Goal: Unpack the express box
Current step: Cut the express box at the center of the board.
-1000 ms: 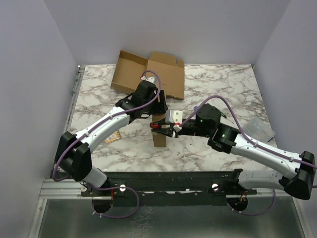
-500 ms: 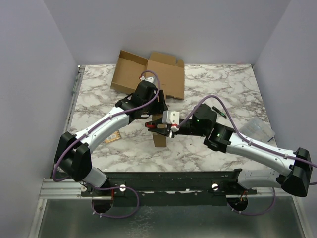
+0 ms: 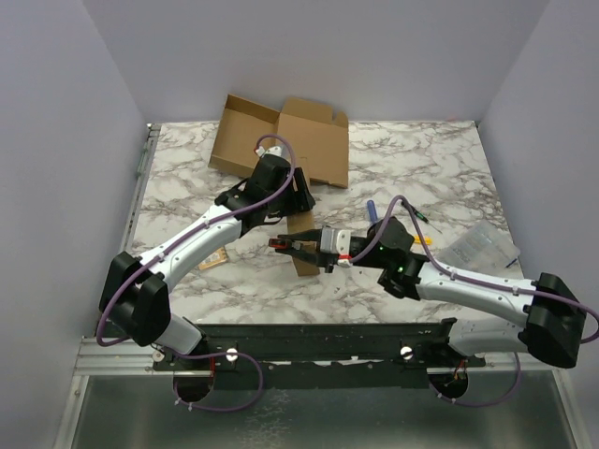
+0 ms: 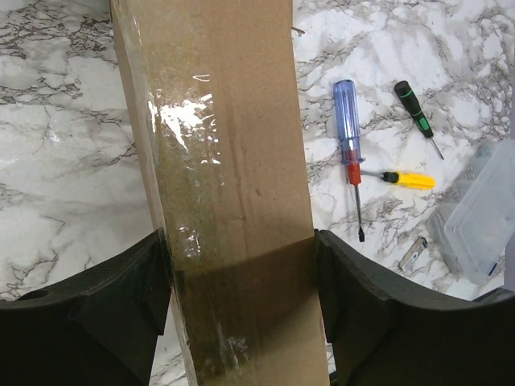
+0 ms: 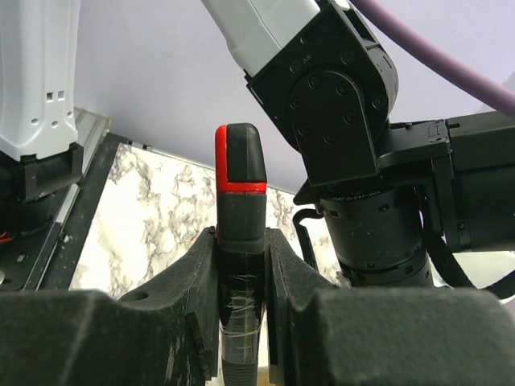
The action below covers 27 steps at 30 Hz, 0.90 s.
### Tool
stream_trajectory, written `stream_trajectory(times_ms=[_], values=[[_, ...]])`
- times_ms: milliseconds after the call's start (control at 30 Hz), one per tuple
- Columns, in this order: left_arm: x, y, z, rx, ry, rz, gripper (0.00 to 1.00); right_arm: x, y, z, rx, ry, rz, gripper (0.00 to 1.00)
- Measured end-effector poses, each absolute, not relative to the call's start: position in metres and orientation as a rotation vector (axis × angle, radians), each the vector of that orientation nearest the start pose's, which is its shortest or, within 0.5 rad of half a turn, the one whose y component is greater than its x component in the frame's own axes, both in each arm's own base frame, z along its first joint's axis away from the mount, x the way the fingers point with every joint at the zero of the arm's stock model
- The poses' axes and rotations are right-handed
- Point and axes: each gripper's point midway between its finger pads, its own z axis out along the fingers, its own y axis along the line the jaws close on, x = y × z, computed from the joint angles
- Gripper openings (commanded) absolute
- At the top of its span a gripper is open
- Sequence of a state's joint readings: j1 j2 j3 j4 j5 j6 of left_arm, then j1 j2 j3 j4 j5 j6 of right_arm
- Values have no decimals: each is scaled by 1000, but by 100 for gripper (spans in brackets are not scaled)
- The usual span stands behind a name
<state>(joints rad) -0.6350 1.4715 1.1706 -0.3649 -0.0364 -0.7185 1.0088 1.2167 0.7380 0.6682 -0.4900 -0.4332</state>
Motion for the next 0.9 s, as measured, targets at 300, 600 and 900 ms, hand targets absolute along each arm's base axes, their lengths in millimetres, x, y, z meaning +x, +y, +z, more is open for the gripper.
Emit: stream_trajectory(times_ms=[300,600,900], values=[[326,-267,182,-151,2329,-690,0,162,397,309,-1170,683,872,1],[321,-265,184,-150,2333,-700,0,158,407,310,-1129,630,941,1],[318,-262,184,-218,2334,-719,0,159,409,310,-1121,613,945,1]])
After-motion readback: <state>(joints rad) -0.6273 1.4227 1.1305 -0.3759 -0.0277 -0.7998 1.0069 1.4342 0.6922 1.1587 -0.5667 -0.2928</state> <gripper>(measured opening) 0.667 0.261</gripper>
